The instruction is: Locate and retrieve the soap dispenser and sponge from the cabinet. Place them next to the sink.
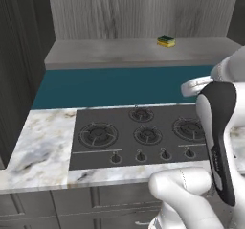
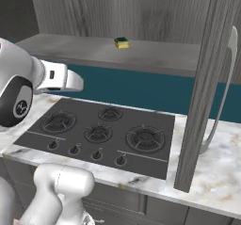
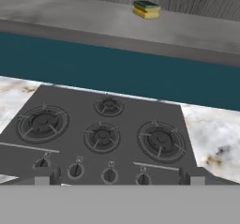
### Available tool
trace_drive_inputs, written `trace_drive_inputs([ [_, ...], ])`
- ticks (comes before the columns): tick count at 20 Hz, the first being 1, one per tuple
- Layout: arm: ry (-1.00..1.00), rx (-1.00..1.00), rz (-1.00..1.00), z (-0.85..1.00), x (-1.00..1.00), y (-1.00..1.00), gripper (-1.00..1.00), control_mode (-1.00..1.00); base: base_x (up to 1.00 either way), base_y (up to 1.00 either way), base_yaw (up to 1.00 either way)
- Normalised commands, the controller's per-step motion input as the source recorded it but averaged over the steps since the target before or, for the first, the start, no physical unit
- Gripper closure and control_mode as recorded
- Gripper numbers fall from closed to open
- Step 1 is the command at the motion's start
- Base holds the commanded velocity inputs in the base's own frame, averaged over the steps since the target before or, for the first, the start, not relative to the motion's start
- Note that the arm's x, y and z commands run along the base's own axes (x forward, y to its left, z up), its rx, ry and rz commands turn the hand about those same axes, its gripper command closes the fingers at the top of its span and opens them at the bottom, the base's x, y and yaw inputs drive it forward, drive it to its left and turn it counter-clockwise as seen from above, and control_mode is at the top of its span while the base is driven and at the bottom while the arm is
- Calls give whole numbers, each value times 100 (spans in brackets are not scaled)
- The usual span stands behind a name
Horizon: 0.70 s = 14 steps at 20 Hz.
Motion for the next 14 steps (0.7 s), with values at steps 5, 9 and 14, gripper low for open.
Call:
trace_drive_inputs([
  [5,0,0,2,57,0,-13,-100,-100,0,0,0],
  [9,0,0,0,46,8,-18,-100,-100,0,0,0],
  [14,0,1,0,11,46,-10,-100,-100,0,0,0],
])
